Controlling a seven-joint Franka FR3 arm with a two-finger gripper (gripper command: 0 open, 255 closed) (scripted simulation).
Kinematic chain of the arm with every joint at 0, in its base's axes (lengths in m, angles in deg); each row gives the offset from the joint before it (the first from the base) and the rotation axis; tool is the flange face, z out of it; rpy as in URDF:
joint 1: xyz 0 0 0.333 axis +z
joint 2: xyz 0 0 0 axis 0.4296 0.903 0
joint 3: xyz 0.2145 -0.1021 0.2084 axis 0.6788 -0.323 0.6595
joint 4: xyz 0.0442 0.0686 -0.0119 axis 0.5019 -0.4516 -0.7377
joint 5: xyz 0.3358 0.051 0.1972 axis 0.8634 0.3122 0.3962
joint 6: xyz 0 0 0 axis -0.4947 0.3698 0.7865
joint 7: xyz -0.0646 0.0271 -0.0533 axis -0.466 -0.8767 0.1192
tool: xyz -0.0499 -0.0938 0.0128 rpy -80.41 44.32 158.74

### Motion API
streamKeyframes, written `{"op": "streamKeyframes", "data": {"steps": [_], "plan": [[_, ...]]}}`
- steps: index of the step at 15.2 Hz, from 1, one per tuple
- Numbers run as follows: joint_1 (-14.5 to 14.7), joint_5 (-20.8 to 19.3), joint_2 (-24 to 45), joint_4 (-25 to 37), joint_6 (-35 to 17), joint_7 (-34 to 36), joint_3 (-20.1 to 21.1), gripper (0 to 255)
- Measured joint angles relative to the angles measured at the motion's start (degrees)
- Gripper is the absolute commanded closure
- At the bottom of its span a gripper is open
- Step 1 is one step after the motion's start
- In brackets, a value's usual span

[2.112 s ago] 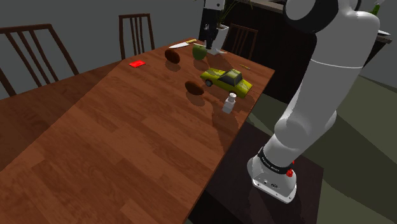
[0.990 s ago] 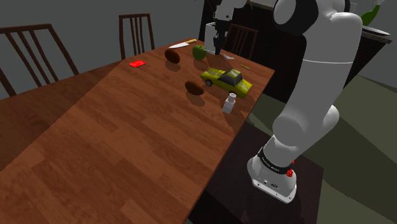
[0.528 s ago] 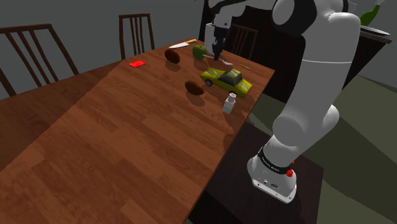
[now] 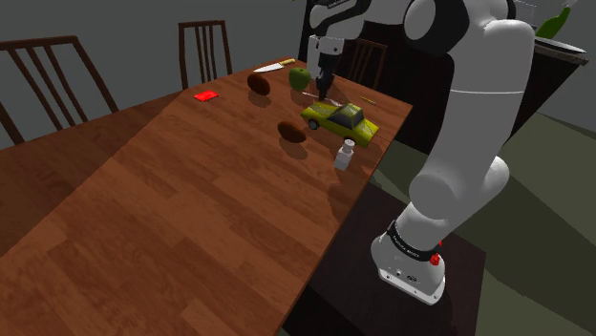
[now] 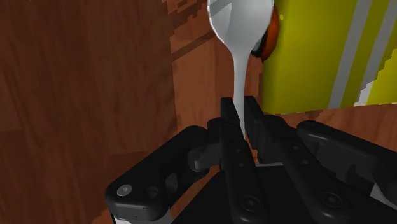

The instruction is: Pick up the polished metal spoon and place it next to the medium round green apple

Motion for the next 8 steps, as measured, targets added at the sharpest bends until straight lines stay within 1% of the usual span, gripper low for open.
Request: {"op": "streamKeyframes", "data": {"steps": [4, 8], "plan": [[-0.04, 0.16, 0.88, -1.93, -2.91, -0.23, 0.02, 255], [-0.06, 0.25, 1.36, -2.20, -3.60, -0.29, 0.05, 255]]}}
